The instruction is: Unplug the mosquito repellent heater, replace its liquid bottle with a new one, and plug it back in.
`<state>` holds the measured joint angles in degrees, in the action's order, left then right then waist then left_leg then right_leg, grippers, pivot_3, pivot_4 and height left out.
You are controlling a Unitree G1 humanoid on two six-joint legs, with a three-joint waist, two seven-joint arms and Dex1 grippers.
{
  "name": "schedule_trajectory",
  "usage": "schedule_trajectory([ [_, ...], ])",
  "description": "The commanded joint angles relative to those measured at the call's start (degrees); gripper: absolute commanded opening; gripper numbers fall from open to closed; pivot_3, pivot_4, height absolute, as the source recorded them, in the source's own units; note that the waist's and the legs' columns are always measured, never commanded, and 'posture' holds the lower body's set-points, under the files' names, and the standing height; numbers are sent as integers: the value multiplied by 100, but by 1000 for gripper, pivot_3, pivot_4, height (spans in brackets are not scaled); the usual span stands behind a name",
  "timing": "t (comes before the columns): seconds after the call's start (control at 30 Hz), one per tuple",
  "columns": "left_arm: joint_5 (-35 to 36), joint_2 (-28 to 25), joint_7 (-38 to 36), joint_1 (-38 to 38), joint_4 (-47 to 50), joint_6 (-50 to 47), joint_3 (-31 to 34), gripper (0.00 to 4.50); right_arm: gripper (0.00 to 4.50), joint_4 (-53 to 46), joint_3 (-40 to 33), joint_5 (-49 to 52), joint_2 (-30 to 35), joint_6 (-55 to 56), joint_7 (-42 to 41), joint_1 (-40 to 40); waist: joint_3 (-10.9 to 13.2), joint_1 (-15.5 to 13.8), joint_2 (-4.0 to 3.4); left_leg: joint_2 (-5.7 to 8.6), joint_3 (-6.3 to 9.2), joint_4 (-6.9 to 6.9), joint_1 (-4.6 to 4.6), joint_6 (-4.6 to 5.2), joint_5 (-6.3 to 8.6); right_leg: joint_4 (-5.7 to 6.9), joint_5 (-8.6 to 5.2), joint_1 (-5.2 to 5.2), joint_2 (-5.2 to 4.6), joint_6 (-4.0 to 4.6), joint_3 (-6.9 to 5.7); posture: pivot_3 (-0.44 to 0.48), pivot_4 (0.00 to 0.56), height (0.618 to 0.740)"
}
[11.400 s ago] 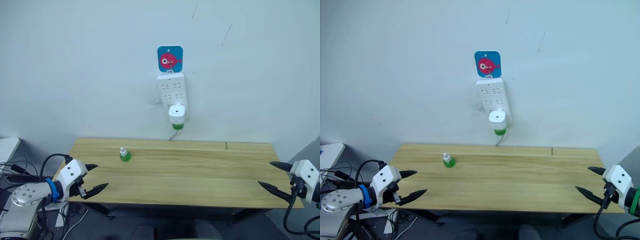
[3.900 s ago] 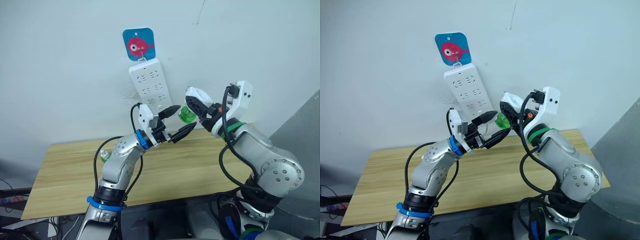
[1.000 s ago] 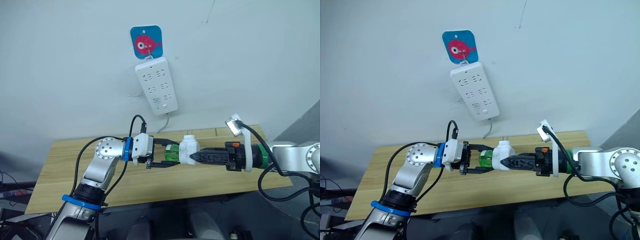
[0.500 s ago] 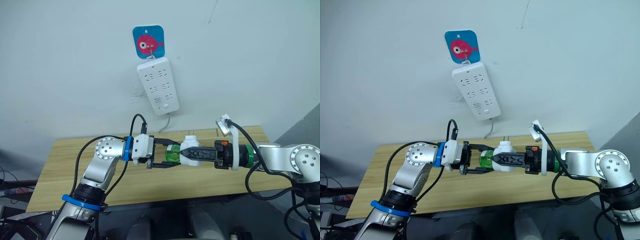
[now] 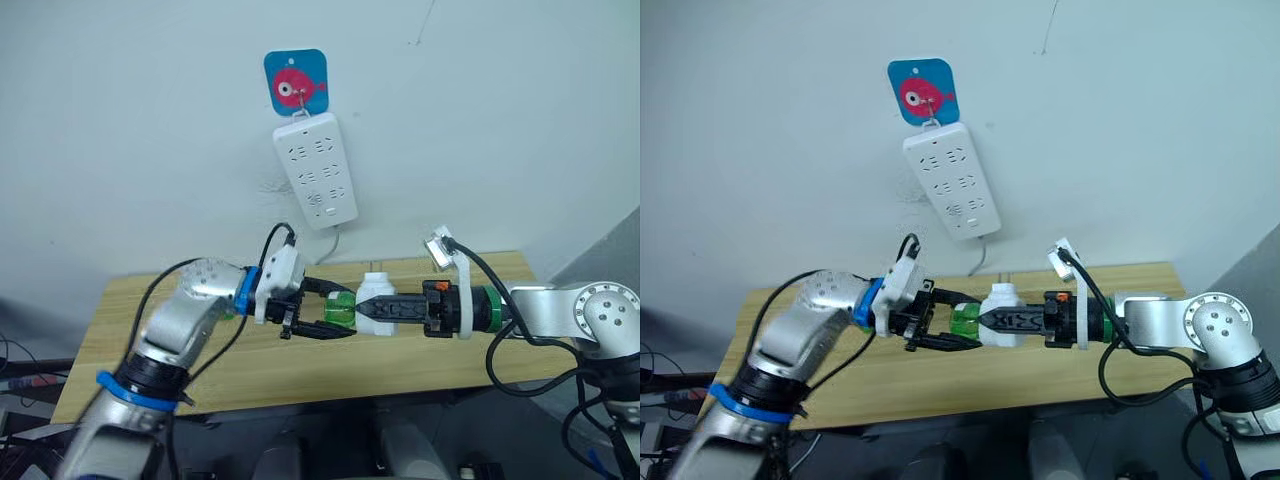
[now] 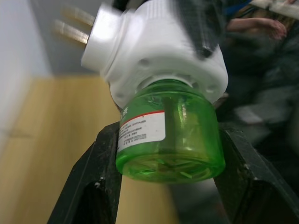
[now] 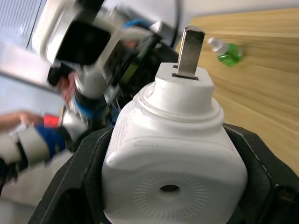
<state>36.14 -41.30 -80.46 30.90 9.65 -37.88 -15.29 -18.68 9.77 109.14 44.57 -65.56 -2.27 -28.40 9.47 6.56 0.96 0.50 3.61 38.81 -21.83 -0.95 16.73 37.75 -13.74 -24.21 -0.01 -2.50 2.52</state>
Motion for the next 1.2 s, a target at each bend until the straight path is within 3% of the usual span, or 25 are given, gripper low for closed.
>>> schedule_trajectory([
  [0.03, 785, -248, -245, 286, -36, -1692, -38, 2299, 3097, -195, -322, -216, 139, 6, -415, -141, 2, -3, -3, 0, 4, -2, 2, 3, 2, -1, -1, 1, 1, 0, -2, -138, 149, 740],
  [0.17, 788, 3, 9, 501, -263, -1758, 159, 2298, 3097, -207, -313, -263, 127, 100, -470, -95, 5, -21, -3, -2, 7, -2, -1, 5, 3, -5, -2, -1, 1, 1, -1, -138, 148, 740],
  [0.3, 503, 85, -32, 332, -307, -1069, 218, 2298, 3096, -153, -331, -210, 123, 160, -410, -75, 7, -33, -2, -3, 3, -1, 1, 5, 3, -4, -1, -3, -2, 2, 4, -137, 148, 740],
  [0.37, -95, 78, -162, 120, -288, 102, 123, 3009, 3095, -80, -365, -118, 132, 207, -330, -48, 7, -38, -2, -3, 3, -2, 2, 4, 3, -2, -1, -3, -3, 3, 6, -135, 147, 740],
  [0.5, -891, 436, 83, -571, -439, 2507, 519, 4148, 3094, 95, -449, 132, 177, 335, -87, 70, 7, -58, -3, -5, -9, -3, 2, 4, 3, -4, 20, -5, -17, 38, 17, -135, 147, 740],
  [0.73, -1525, 1403, 748, -1015, -890, 5276, 1022, 4154, 3094, 162, -530, 370, 291, 410, 124, 290, 8, -207, -1, -5, -23, 5, -5, 3, 3, -13, 28, -6, -34, 50, 19, -132, 144, 740],
  [1.03, -1598, 1651, 575, -902, -1200, 5931, 692, 4154, 3093, 102, -510, 386, 308, 397, 188, 281, 8, -188, -1, -4, -53, 7, -4, 4, 3, -10, 30, -3, -10, 48, 18, -138, 143, 740],
  [1.13, -1674, 1611, 527, -845, -1359, 5936, 599, 3553, 3093, 80, -519, 386, 298, 406, 212, 275, 8, -180, -1, -5, -53, 7, -3, 4, 3, -8, 29, -3, -6, 48, 18, -138, 143, 740],
  [1.2, -1790, 1618, 554, -797, -1499, 6017, 561, 2909, 3093, 63, -531, 386, 298, 408, 211, 269, 8, -177, -1, -5, -53, 7, -3, 4, 3, -8, 29, -3, -5, 48, 18, -144, 142, 740],
])
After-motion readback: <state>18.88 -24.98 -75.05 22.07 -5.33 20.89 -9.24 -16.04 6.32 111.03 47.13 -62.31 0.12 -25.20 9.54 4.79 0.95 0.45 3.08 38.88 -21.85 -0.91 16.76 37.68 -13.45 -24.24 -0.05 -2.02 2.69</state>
